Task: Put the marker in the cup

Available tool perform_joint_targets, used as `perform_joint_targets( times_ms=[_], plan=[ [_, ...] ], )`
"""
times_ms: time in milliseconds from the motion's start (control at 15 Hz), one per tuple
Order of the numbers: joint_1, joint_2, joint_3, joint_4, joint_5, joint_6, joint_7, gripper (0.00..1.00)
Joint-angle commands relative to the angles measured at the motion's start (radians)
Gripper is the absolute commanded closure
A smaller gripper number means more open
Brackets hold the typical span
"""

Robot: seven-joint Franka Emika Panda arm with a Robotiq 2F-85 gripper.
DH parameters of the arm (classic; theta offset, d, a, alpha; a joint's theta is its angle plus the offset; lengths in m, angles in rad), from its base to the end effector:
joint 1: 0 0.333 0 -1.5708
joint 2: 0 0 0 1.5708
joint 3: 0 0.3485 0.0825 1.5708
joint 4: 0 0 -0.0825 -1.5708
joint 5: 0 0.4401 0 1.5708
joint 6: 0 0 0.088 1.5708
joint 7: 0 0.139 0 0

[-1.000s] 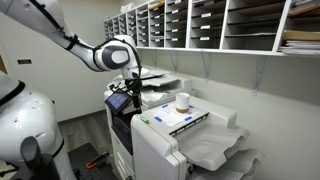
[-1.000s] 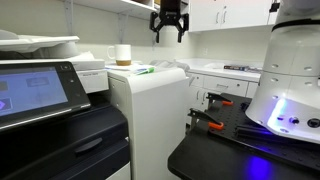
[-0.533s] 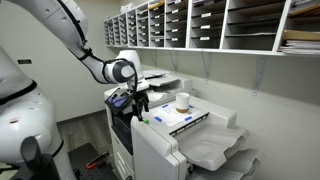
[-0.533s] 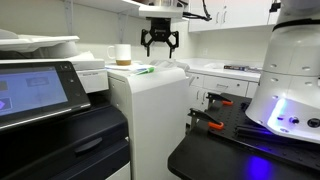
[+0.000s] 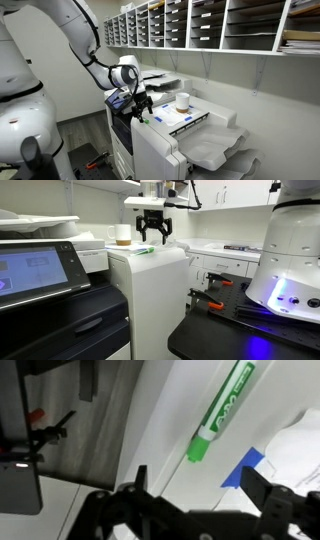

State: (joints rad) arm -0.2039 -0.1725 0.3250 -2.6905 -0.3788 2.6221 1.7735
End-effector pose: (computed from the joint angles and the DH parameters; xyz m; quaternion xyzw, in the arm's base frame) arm 0.4434 0.0500 0.2480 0.7790 -0.6124 0.1286 0.0406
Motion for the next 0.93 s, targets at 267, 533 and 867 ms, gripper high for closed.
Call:
perform_joint_targets(
  times_ms=[267, 533, 867],
  plan=[
    [0.122, 0.141, -0.11, 0.089, -0.022, -0.023, 0.096, 0.16],
    [0.173, 0.18, -0.171, 0.11, -0.039, -0.02, 0.127, 0.47],
    [0.208, 0.157, -0.203, 0.108, -0.057, -0.018, 0.138, 0.84]
  ],
)
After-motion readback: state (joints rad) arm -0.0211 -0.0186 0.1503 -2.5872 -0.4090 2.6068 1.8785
